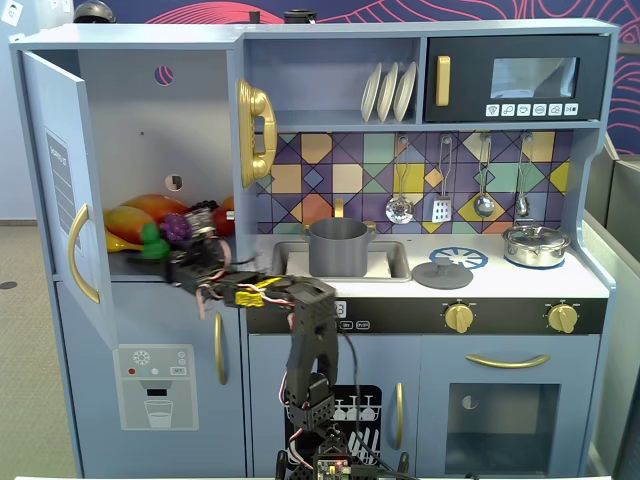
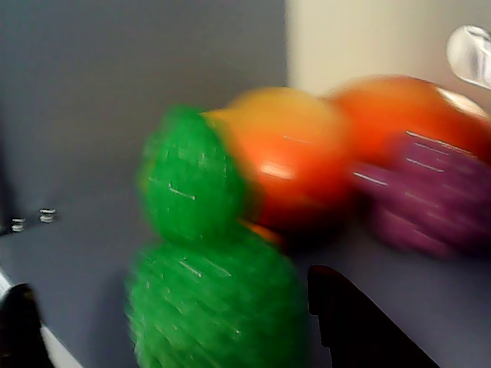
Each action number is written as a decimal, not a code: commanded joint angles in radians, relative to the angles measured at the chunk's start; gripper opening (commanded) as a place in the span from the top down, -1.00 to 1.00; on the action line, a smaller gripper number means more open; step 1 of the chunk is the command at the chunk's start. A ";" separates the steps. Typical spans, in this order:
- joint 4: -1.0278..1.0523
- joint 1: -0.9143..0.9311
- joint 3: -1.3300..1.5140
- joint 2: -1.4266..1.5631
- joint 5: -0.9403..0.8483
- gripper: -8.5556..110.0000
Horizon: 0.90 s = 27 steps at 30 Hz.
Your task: Pick up the green pineapple from the left cabinet and place it in the gray recipient
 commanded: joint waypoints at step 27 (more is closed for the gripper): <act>0.627 0.723 0.314 1.232 0.052 0.86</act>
